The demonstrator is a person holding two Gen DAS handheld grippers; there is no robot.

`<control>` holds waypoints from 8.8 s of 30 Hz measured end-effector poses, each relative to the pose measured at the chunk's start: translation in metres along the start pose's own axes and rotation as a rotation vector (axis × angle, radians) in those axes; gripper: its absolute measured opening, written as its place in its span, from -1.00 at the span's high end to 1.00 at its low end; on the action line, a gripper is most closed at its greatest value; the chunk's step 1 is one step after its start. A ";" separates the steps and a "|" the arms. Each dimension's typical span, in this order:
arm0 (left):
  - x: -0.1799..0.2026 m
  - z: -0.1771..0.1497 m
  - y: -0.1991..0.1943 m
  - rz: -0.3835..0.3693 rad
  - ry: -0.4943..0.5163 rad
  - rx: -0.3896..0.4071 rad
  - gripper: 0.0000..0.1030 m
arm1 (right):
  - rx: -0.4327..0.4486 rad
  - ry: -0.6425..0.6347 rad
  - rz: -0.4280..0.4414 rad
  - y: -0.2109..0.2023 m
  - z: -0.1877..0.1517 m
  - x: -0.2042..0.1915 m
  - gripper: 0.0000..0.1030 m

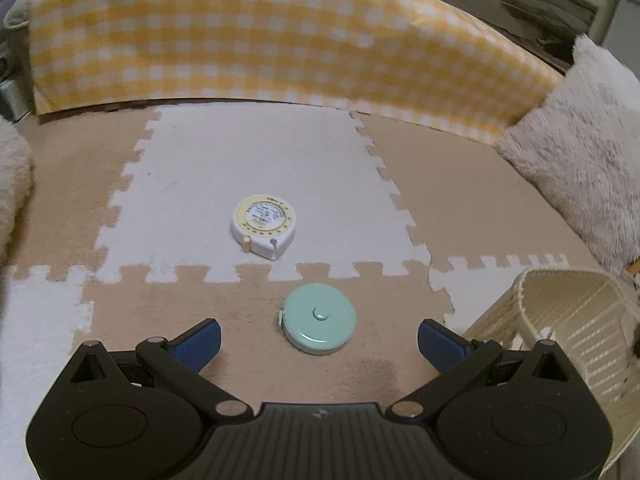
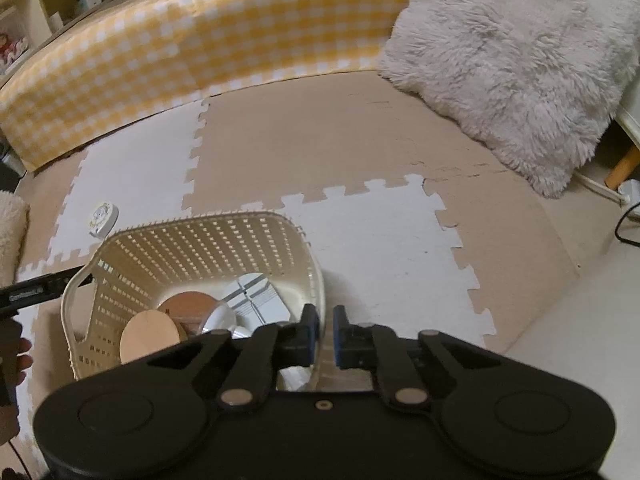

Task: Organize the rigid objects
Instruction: 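Close the left tool on the mint-green tape measure, then carry the mint-green tape measure into the basket and open the left tool, then raise the left tool and move it over the white-and-yellow tape measure, then close the left tool on the white-and-yellow tape measure, then carry the white-and-yellow tape measure into the basket and open the left tool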

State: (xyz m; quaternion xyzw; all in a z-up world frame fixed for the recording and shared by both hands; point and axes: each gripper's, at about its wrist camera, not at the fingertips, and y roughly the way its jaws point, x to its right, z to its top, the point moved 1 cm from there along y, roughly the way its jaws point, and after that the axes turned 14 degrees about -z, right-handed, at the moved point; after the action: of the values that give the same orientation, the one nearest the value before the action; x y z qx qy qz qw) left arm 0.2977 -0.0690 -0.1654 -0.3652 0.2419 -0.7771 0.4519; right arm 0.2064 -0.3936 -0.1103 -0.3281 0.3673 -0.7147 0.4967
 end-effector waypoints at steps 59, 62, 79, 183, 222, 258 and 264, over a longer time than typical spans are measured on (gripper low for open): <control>0.103 0.047 -0.056 -0.384 0.112 0.134 -0.01 | -0.003 -0.031 -0.017 0.001 -0.002 -0.005 0.88; 0.119 0.040 -0.049 -0.404 0.154 0.077 -0.01 | -0.003 -0.031 -0.017 0.001 -0.001 -0.005 0.88; 0.151 -0.012 0.012 -0.251 0.395 -0.124 -0.01 | -0.003 -0.033 -0.017 0.002 -0.002 -0.005 0.88; -0.038 0.020 0.054 0.106 -0.039 0.142 -0.95 | 0.003 -0.045 -0.017 0.000 -0.002 -0.007 0.87; 0.023 0.058 0.008 0.006 0.080 0.317 -0.02 | 0.005 -0.061 -0.031 -0.001 -0.002 -0.008 0.87; 0.177 -0.010 0.027 -0.323 0.347 -0.079 -0.03 | -0.007 -0.033 -0.013 -0.001 -0.004 -0.006 0.88; 0.177 -0.014 0.041 -0.329 0.351 -0.111 -0.03 | -0.008 -0.031 -0.011 -0.001 -0.003 -0.006 0.89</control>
State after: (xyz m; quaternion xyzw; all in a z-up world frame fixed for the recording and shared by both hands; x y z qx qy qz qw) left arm 0.2504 -0.2436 -0.1411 -0.2832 0.2962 -0.8773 0.2496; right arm 0.2047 -0.3873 -0.1117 -0.3432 0.3608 -0.7107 0.4969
